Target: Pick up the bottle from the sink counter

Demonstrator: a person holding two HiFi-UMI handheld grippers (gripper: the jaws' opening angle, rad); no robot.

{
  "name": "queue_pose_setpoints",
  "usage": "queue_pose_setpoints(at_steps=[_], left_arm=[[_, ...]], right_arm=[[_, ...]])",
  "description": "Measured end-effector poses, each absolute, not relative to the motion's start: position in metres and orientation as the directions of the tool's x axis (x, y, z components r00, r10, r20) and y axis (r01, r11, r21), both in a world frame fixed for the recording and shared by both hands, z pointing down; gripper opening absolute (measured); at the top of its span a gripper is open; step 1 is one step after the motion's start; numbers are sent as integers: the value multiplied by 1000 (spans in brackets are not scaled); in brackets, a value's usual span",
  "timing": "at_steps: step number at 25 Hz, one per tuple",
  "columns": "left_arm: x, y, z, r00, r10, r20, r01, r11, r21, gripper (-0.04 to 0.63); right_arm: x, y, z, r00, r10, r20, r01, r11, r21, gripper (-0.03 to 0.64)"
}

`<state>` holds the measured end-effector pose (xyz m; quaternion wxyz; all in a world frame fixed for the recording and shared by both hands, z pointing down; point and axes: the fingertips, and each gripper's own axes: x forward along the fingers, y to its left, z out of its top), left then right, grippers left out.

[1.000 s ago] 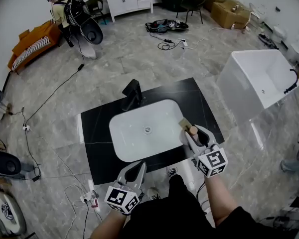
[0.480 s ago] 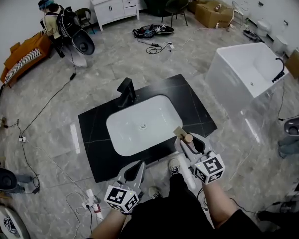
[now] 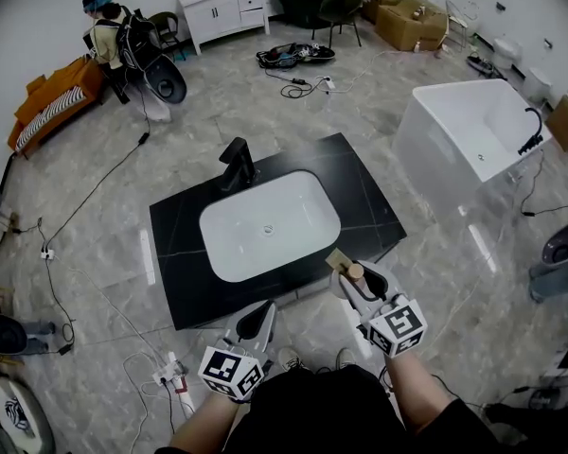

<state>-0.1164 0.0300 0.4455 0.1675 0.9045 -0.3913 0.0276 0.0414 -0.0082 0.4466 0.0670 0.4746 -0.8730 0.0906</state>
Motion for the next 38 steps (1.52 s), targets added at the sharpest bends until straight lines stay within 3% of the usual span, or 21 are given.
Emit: queue_pose_setpoints(at_steps=[18, 38], left_arm=[[-44, 91, 446, 535, -824, 189, -832, -474, 287, 3], [-5, 127, 451, 499, -846, 186, -852, -440, 284, 3]], right_arm=[[93, 40, 436, -715, -673, 192, -696, 711, -101, 140], [124, 77, 442, -750, -631, 199, -656, 747, -107, 140]])
